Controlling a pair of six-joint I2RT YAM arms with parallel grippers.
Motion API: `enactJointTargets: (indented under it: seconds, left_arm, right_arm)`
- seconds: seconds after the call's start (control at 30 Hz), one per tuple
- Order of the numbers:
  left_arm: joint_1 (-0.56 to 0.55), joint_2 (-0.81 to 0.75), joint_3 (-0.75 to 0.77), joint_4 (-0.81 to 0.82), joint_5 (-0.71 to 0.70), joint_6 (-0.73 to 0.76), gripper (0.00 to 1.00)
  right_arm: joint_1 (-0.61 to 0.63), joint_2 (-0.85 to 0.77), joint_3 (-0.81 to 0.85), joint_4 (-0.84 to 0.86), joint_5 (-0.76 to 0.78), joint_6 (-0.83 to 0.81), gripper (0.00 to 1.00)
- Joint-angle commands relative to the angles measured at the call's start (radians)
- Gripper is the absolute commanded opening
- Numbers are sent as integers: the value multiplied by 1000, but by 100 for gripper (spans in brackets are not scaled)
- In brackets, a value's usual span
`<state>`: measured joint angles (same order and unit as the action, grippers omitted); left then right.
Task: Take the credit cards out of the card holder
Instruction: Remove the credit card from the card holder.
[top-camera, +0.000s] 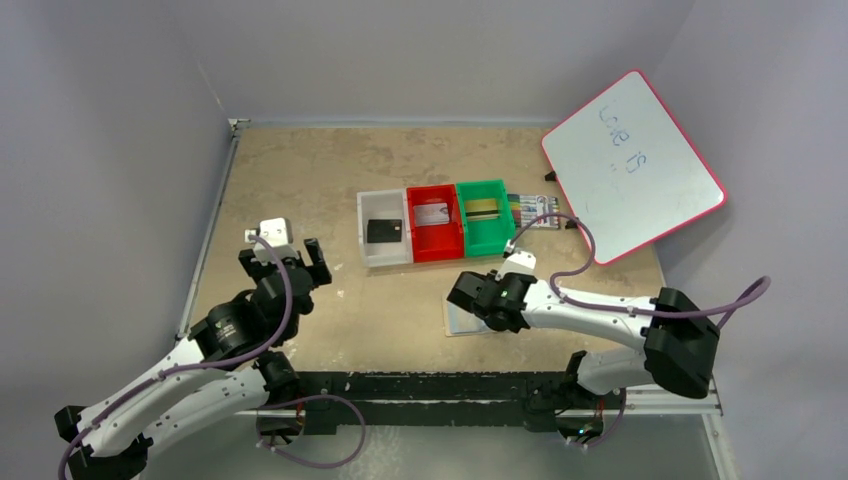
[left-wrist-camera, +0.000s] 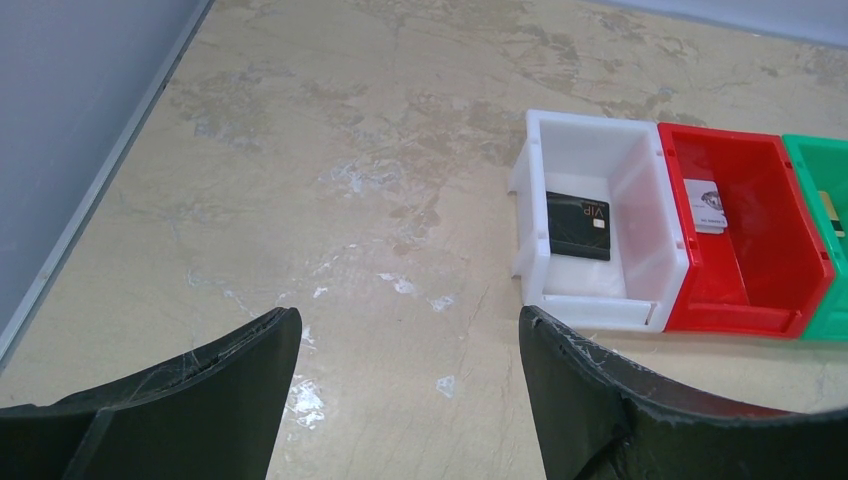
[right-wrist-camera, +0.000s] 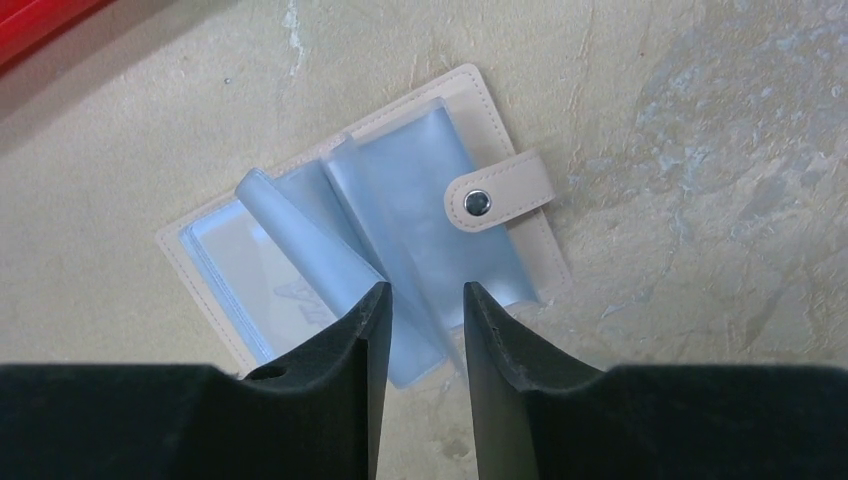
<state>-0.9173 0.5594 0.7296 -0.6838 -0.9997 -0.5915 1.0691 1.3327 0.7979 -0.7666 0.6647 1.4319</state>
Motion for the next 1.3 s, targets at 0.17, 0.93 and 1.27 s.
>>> enactJointTargets:
  seconds: [0.17,0.93,1.27]
  left_arm:
    - [3,21,48,7,4,-4,79]
    - [2,27,49,9,7,-1,79]
    - [2,38,51,8,4,-4,79]
  right_arm:
    - [-100,-82,-70,78,-17,-50,36]
    - [-178,-230,-145,501,-311,-441,51]
    - [-177,11,-109,492,-349,-471,52]
